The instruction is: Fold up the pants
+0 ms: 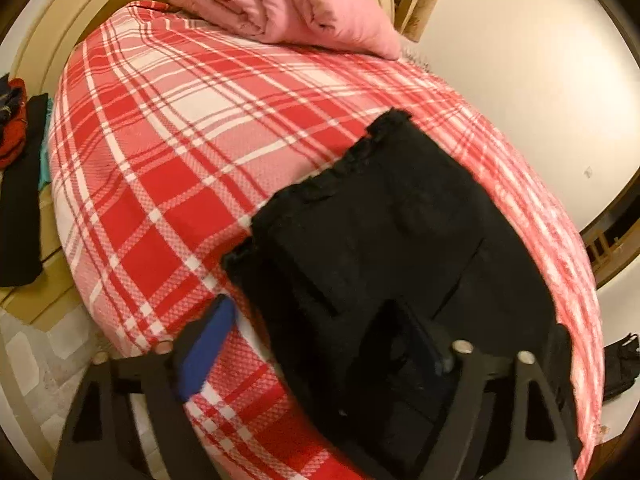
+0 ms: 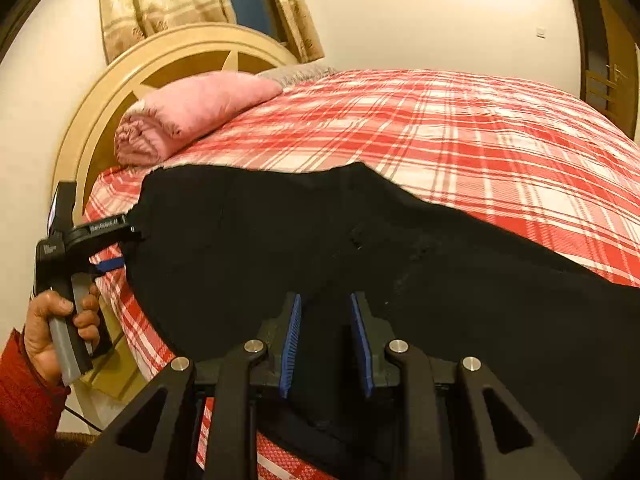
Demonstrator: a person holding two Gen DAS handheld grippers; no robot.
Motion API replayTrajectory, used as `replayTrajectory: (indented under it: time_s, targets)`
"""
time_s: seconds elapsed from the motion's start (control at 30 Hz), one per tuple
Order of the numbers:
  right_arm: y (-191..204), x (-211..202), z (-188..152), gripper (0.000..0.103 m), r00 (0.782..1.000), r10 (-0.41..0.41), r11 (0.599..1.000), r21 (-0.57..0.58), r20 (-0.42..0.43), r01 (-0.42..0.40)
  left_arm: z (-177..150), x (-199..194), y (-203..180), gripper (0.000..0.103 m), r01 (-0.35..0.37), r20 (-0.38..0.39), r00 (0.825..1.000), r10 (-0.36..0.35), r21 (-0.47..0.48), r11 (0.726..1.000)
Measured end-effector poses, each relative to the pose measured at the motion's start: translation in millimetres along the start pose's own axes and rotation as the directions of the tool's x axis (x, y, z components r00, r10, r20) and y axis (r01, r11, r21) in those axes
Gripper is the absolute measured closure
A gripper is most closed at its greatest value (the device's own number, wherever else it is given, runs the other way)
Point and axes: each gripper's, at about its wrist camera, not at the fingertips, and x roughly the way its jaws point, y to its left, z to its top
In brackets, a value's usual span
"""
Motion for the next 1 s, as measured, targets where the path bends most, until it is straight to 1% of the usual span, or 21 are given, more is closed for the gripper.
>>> replayTrajectory:
  time_s: [0.03, 0.13, 0.17, 0.2, 0.27, 0.3, 0.37, 0.47, 0.6, 0.67, 0.7, 0.83, 1.0]
  targets:
    - [-1.3, -1.1, 0.4, 0.076, 1.000, -0.002, 1.000, 0.006, 0.004, 0.002, -0.6, -0.3, -0.1, 0.028, 0.007, 0.000, 1.000, -0.007, -0.003, 1.000]
    - [-4.7, -2.8, 0.9, 0.076, 1.000, -0.009, 1.000, 0.022, 0.007, 0.009, -0.1, 1.8, -1.5, 0.035, -0.018, 0.012, 1.000, 0.018, 0.011, 1.000]
    - [-5.8, -3.4, 0.8, 0.076, 1.000, -0.010, 1.000, 0.029, 0.008, 0.010, -0.3, 0.8, -1.6, 0.041, -0.021, 0.018, 1.000, 0.021, 0.012, 1.000]
    - [-6.7, -3.9, 0.7, 0.076, 1.000, -0.011, 0.999, 0.033, 0.009, 0.011, 0.3, -0.5, -0.6, 0.048, -0.023, 0.026, 0.999, 0.022, 0.006, 1.000]
    - [-9.9, -6.0, 0.8, 0.076, 1.000, -0.016, 0.999, 0.047, 0.016, 0.016, 1.6, -2.5, 0.7, 0.057, 0.004, 0.030, 1.000, -0.004, 0.004, 1.000]
    - [-11.5, -7.0, 1.1, 0.076, 1.000, -0.019, 0.998, 0.055, 0.019, 0.018, 2.3, -2.2, 1.2, 0.058, 0.017, 0.024, 1.000, -0.017, 0.003, 1.000]
    - [-16.9, -10.3, 1.4, 0.076, 0.999, -0.029, 0.997, 0.078, 0.029, 0.027, 2.8, -0.9, 0.9, 0.059, 0.015, 0.023, 1.000, -0.015, 0.009, 1.000]
    - [-29.2, -17.7, 2.4, 0.076, 0.998, -0.050, 0.992, 0.118, 0.047, 0.044, 0.2, -6.7, -2.4, 0.071, 0.030, 0.028, 0.999, -0.030, 0.017, 0.999]
    - [-53.5, -32.6, 1.6, 0.076, 0.993, -0.095, 0.977, 0.200, 0.074, 0.078, 3.2, -18.6, -12.2, 0.073, 0.027, 0.052, 0.998, -0.029, 0.045, 0.999]
    - [-66.6, -40.8, -0.3, 0.076, 0.989, -0.118, 0.965, 0.244, 0.085, 0.094, 6.1, -26.9, -15.2, 0.075, 0.046, 0.066, 0.997, -0.049, 0.041, 0.998]
    - [-73.5, -44.8, -1.3, 0.076, 0.988, -0.129, 0.959, 0.264, 0.090, 0.101, 7.9, -34.0, -20.4, 0.077, 0.055, 0.082, 0.995, -0.059, 0.054, 0.997]
    - [-94.0, -60.4, -5.7, 0.076, 0.979, -0.171, 0.936, 0.328, 0.109, 0.127, 10.8, -52.2, -40.4, 0.082, 0.053, 0.121, 0.990, -0.067, 0.117, 0.992]
    - [-107.9, -74.6, -10.7, 0.076, 0.973, -0.197, 0.916, 0.376, 0.122, 0.138, 7.8, -70.3, -67.6, 0.085, 0.095, 0.144, 0.982, -0.124, 0.197, 0.976]
